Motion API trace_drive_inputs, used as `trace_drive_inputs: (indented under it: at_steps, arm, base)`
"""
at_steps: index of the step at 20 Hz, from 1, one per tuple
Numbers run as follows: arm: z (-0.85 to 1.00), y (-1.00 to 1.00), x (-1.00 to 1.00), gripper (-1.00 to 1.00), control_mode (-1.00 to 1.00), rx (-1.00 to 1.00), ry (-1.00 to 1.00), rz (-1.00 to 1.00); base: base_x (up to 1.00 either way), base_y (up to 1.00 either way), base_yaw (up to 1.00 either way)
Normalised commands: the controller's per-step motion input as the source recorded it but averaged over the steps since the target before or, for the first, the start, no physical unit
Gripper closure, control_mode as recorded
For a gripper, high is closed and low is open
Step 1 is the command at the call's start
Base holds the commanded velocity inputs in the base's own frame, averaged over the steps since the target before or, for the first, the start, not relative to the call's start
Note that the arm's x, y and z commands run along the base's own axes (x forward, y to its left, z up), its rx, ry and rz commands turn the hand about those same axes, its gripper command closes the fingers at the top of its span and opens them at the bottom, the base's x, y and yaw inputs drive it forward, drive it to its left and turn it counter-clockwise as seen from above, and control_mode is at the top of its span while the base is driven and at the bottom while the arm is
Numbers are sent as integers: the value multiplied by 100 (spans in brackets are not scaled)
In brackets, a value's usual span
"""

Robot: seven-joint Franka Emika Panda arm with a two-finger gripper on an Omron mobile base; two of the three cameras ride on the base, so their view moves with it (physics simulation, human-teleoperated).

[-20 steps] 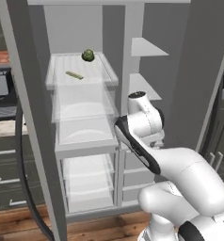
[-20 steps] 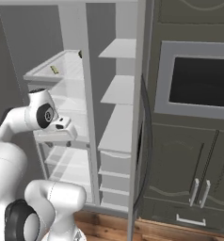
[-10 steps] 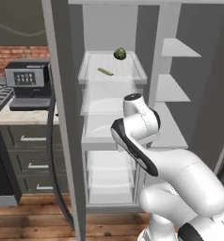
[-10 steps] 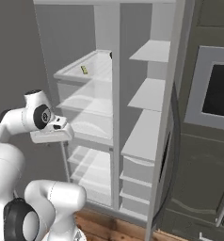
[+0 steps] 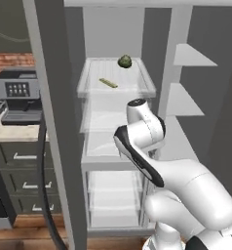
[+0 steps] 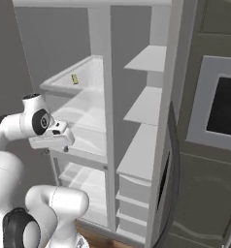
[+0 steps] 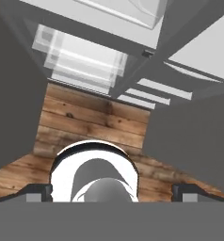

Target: Retrieve the butter from the fridge and place it on a plate on the dining table. Then retrieve the butter knife by the fridge and place it near the plate.

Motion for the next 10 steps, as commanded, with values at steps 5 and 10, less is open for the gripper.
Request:
trace_drive_inputs:
  at_steps: [5,10]
  arm:
    - [0,0,0,-100,100,0,0,0]
    - [0,0,0,-100,100,0,0,0]
  base:
    - [53,2,-1]
    - [30,23,0]
